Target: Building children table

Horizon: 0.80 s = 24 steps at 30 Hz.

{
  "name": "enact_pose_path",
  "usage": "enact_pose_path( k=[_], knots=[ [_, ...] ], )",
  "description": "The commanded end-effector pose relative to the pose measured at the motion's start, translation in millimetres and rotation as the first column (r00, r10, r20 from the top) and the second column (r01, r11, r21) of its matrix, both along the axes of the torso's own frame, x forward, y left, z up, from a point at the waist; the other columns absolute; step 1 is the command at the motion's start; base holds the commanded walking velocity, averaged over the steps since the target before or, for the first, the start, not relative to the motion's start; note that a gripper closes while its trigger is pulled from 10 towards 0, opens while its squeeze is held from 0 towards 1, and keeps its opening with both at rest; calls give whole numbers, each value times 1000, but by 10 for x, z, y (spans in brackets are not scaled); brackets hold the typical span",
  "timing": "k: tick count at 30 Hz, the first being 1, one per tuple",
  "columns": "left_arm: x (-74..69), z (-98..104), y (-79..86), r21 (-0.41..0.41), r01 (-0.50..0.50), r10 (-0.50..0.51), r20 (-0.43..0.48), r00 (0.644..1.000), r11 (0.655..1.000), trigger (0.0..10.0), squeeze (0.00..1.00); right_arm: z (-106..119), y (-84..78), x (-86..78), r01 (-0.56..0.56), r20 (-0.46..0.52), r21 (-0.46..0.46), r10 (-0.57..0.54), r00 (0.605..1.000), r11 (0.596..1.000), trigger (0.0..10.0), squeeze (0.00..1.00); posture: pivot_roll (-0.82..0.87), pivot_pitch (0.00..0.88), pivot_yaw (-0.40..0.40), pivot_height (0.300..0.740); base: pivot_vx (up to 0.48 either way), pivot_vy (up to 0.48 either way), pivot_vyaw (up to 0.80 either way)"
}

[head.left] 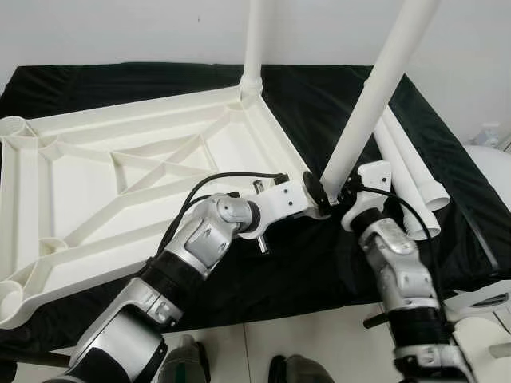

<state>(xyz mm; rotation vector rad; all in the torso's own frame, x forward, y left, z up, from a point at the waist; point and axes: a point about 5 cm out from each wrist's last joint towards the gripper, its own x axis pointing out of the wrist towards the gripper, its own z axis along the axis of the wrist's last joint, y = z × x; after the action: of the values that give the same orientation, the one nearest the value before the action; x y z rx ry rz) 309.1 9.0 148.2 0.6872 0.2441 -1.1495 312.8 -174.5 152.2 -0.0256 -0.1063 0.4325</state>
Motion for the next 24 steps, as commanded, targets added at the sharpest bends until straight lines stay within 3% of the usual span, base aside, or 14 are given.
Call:
enact_pose_path(
  k=[1,7,17,18,20,22,23,24],
  knots=[
    [-59,93,-137,-27,72,-71,35,997,997,10000,0,-13,-20,6,-59,-2,-8,59,998,998,10000,0,-44,70,-30,740,0,0,0],
    [-48,103,-137,-25,74,-73,39,997,997,10000,0,63,-157,39,-201,-4,-57,201,980,978,10000,0,-44,66,-26,740,0,0,0],
    [-48,106,-156,-24,81,-80,43,996,996,10000,0,92,-261,140,-266,-32,-114,264,964,957,10000,0,-46,57,-27,740,0,0,0],
    [-49,105,-159,-24,81,-80,43,996,996,10000,0,89,-266,147,-272,-35,-122,269,962,955,8000,0,-45,55,-29,740,0,0,0],
    [-51,105,-162,-24,82,-81,43,996,996,10000,0,83,-274,154,-277,-38,-125,275,961,953,8000,0,-44,54,-30,740,0,0,0],
    [-58,104,-169,-25,84,-83,43,996,996,10000,0,63,-290,166,-292,-50,-136,288,956,947,2784,0,-42,50,-31,740,0,0,0],
    [-60,103,-171,-25,85,-83,43,996,996,10000,0,56,-297,169,-300,-54,-139,295,954,944,2784,0,-42,49,-32,740,0,0,0],
    [-62,100,-172,-25,84,-83,42,996,996,10000,0,49,-303,172,-305,-57,-144,300,952,941,0,0,-41,47,-34,740,0,0,0]
  ],
)
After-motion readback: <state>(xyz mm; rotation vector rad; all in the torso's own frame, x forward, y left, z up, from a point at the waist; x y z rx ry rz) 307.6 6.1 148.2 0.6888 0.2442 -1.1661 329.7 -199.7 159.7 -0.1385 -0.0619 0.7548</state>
